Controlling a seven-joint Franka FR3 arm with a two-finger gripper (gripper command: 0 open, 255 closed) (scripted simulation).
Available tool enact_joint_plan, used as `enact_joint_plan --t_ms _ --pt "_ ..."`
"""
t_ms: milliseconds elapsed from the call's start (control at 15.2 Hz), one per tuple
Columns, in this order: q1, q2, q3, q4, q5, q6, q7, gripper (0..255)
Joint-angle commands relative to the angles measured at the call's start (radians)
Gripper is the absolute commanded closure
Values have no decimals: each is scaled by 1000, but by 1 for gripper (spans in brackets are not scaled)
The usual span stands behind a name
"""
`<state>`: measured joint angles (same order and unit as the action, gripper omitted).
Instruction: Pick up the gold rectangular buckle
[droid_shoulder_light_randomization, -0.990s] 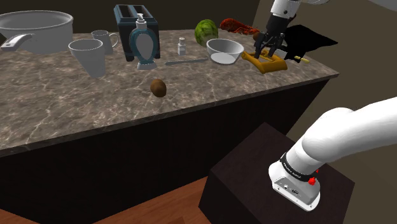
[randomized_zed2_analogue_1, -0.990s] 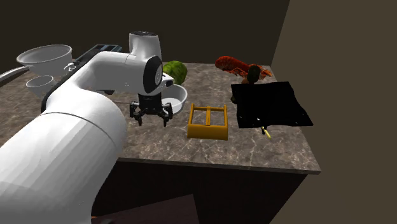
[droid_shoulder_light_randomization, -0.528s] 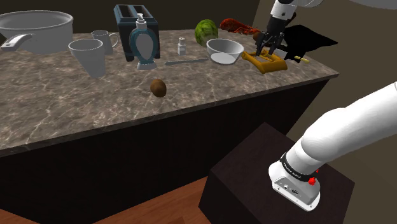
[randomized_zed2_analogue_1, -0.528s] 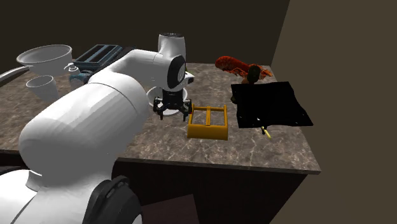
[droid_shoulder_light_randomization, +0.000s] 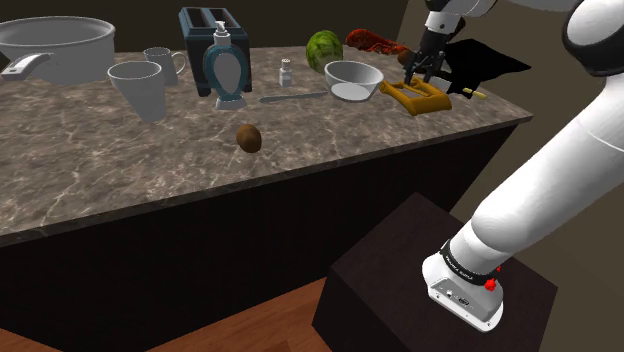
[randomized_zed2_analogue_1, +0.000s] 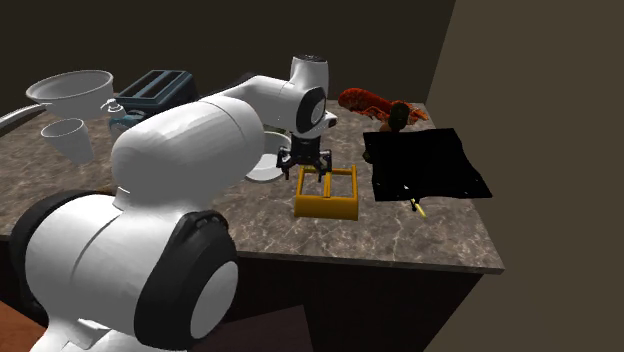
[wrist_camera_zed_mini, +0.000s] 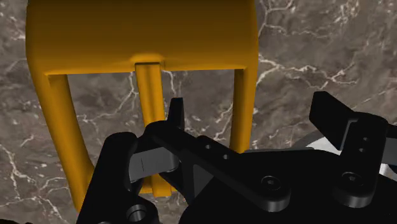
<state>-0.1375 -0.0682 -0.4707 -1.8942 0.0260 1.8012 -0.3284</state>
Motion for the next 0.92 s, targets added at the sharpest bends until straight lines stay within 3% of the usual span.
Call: enact_joint_plan --t_ms 0,330,858 --pt "-18 73 -26 53 28 12 -44 0" --pt "-77 248 -62 213 109 3 -128 0" --pt "-77 263 -57 129 120 100 -139 0"
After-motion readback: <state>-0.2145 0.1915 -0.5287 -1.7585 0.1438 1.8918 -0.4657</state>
